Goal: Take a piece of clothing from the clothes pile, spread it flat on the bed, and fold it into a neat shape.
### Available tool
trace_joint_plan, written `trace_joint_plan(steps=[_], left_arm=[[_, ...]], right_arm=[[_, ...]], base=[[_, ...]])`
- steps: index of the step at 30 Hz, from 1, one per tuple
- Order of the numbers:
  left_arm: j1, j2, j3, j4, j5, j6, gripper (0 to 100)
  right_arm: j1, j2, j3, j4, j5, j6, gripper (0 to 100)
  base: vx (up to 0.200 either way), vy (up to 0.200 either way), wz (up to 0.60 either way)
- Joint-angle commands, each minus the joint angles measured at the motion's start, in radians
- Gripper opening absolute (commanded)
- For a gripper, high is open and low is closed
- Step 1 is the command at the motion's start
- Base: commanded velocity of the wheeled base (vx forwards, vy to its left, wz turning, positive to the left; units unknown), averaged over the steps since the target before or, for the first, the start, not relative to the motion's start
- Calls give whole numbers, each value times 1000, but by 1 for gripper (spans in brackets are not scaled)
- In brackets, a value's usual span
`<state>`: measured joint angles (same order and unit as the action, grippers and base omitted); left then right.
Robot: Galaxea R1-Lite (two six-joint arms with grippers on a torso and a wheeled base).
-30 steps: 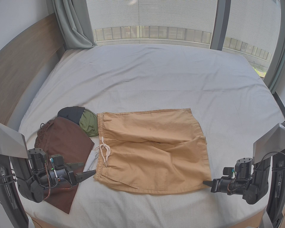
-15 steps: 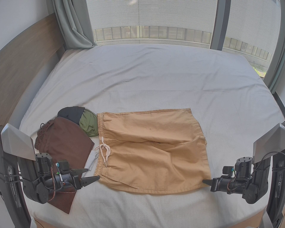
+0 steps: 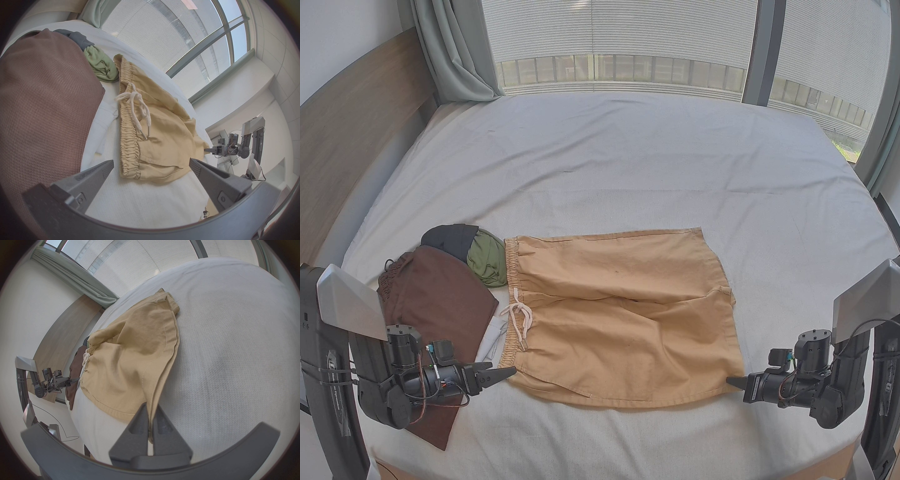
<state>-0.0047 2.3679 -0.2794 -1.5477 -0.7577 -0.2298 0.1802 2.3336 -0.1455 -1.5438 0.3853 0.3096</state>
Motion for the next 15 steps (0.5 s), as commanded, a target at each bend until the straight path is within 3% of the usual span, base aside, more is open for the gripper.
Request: trace_joint_plan(steps=[1, 7, 11, 12, 15], left_arm=[[-9, 34, -9, 0, 34, -5, 100], [-31, 50, -20, 0, 67, -23, 100], [-58, 48, -32, 0, 90, -77, 100], [-77, 50, -49, 0, 129, -126, 100], [-81, 50, -52, 0, 139, -137, 100]], right_arm=[[1, 0, -2, -1, 0, 0, 0], [-1, 0, -5, -1, 0, 0, 0], [-1, 4, -5, -1, 0, 0, 0], [2, 6, -8, -1, 0, 0, 0], [2, 6, -8, -1, 0, 0, 0]], base=[[0, 0, 0], [0, 0, 0], [0, 0, 0], [0, 0, 0], [0, 0, 0]])
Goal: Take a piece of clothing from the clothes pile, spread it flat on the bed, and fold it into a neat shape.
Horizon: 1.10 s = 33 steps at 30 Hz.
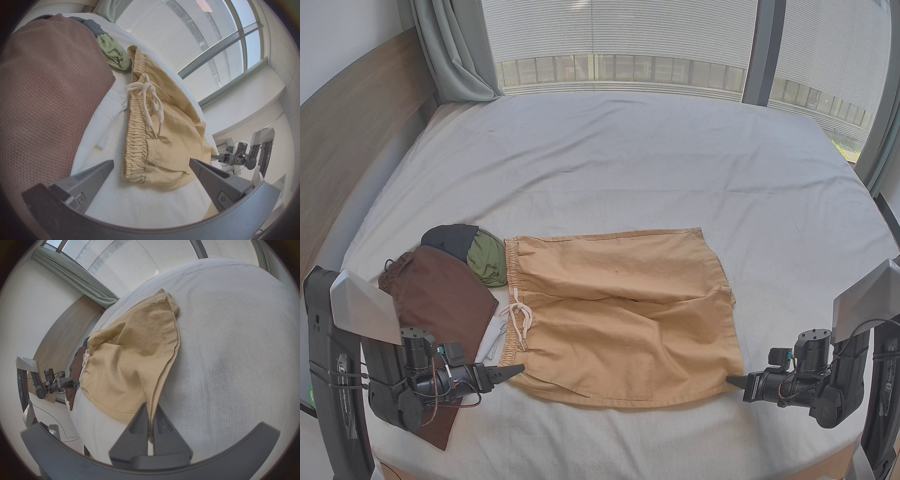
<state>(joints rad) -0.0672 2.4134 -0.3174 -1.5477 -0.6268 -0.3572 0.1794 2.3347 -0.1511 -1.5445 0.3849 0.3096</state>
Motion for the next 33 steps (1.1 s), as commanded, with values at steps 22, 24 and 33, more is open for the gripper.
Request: trace_joint_plan(steps=[22, 24, 33], left_arm=[[-37, 56, -46, 0, 58, -39, 0], [-36, 50, -37, 0, 58, -39, 0], [-32, -31, 98, 0, 45, -25, 0]], right_arm=[[2, 0, 11, 1, 2, -1, 0], [2, -1, 22, 1, 2, -3, 0], [-21, -5, 76, 1, 29, -87, 0]], base=[[0, 0, 0], [0, 0, 0], [0, 0, 0]])
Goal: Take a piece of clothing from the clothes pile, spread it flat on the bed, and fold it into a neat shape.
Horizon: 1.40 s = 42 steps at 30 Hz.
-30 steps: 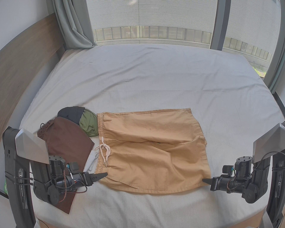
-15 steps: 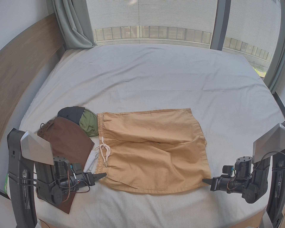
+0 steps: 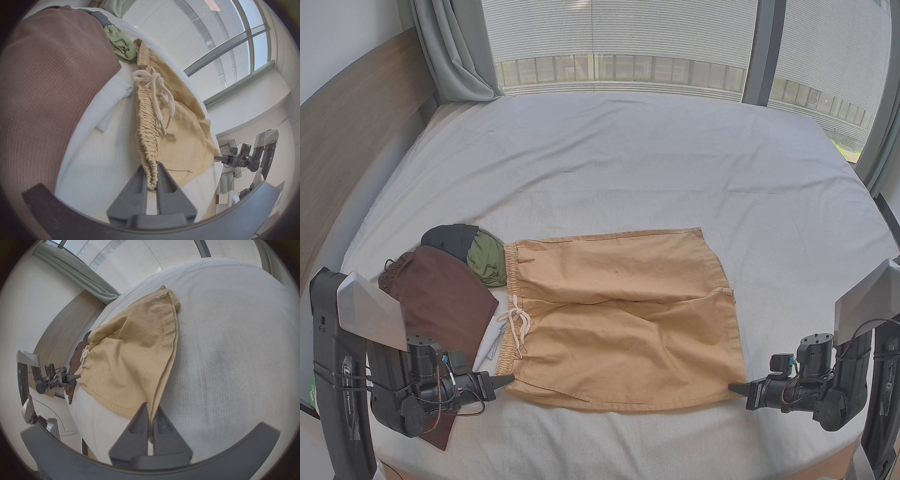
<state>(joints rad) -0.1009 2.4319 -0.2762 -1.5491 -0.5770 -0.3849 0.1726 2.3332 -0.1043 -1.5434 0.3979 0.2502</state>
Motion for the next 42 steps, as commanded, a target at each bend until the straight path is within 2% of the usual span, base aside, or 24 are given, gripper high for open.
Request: trace_joint_plan(steps=[1, 9, 25, 31, 42], left_arm=[[1, -50, 58, 0, -4, 4, 0], [9, -40, 117, 1, -9, 115, 0], [3, -27, 134, 1, -14, 120, 0], [1, -20, 135, 1, -14, 121, 0], [9, -2, 134, 1, -17, 175, 0]], right_arm=[[-15, -3, 31, 0, 16, -28, 0], [-34, 0, 92, 2, 24, -100, 0], [-50, 14, 104, 19, 24, -114, 0], [-51, -2, 104, 100, 27, -149, 0], [-51, -2, 104, 86, 38, -154, 0]], base=[[0, 0, 0], [0, 0, 0], [0, 0, 0], [0, 0, 0], [0, 0, 0]])
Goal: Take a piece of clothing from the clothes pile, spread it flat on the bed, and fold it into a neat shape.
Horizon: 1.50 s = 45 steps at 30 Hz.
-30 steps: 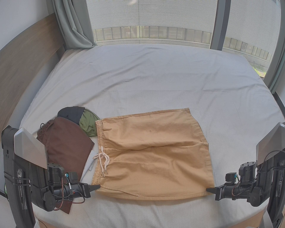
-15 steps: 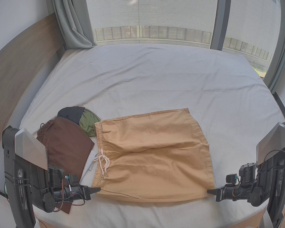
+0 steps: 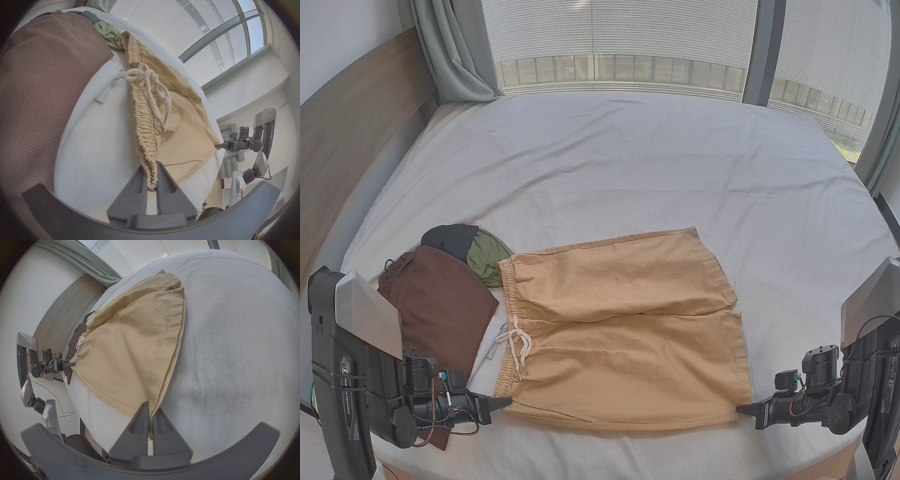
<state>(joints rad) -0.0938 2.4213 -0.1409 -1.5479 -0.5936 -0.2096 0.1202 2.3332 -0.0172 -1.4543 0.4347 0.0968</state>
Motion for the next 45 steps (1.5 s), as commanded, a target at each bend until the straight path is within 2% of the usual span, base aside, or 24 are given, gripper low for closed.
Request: trace_joint_plan(steps=[1, 3, 4, 5, 6, 11, 33, 34, 42, 45], left_arm=[[2, 7, -2, 0, 0, -1, 0], [3, 4, -2, -1, 0, -1, 0], [3, 4, -3, 0, 0, -1, 100], [3, 2, -6, -1, -2, -2, 100], [3, 1, -9, -1, -3, -4, 100], [5, 5, -17, -1, -58, -2, 100], [19, 9, -34, 0, -94, -14, 100], [19, 9, -34, 0, -94, -14, 0], [20, 13, -32, -1, -94, -11, 0], [19, 16, -31, -1, -94, -8, 0]], right_arm=[[1, 0, 17, -9, 1, 0, 0], [1, 0, 17, -20, 3, 0, 0], [1, 2, 17, -21, 3, 0, 0], [1, 2, 17, -21, 3, 0, 0], [1, 3, 17, -25, 3, 0, 100], [3, 14, 17, -61, 3, 0, 100], [4, 32, 17, -86, 3, 1, 100], [4, 32, 17, -86, 3, 1, 100], [9, 32, 17, -86, 7, 1, 100], [7, 32, 17, -84, 47, 0, 100]], base=[[0, 0, 0], [0, 0, 0], [0, 0, 0], [0, 0, 0], [0, 0, 0], [0, 0, 0], [0, 0, 0], [0, 0, 0], [0, 0, 0], [0, 0, 0]])
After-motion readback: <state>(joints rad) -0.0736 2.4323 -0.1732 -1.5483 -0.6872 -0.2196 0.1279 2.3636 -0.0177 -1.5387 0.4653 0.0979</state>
